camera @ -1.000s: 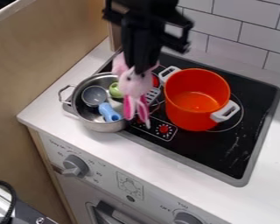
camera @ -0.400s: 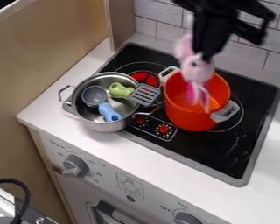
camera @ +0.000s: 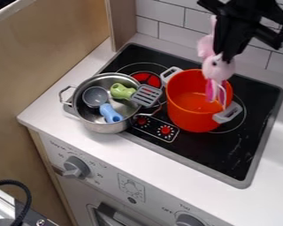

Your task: Toma el conejo de peluche y pon en la cubeta roja

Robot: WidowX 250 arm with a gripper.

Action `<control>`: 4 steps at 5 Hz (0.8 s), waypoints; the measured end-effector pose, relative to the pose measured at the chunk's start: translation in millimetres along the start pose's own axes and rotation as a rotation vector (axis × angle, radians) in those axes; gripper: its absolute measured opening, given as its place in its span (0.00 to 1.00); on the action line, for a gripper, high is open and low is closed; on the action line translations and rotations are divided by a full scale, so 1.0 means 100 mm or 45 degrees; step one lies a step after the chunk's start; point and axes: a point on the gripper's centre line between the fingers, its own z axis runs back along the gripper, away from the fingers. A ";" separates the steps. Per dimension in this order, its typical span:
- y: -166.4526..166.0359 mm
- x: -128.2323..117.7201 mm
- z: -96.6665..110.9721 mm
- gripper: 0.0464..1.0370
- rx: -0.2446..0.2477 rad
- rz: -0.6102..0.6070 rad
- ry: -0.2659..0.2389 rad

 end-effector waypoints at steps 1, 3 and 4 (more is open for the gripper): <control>0.05 0.01 -0.03 0.01 0.001 -0.013 0.009; 0.12 0.02 -0.15 0.18 0.014 -0.019 -0.020; 0.15 -0.02 -0.19 0.43 0.016 -0.025 -0.002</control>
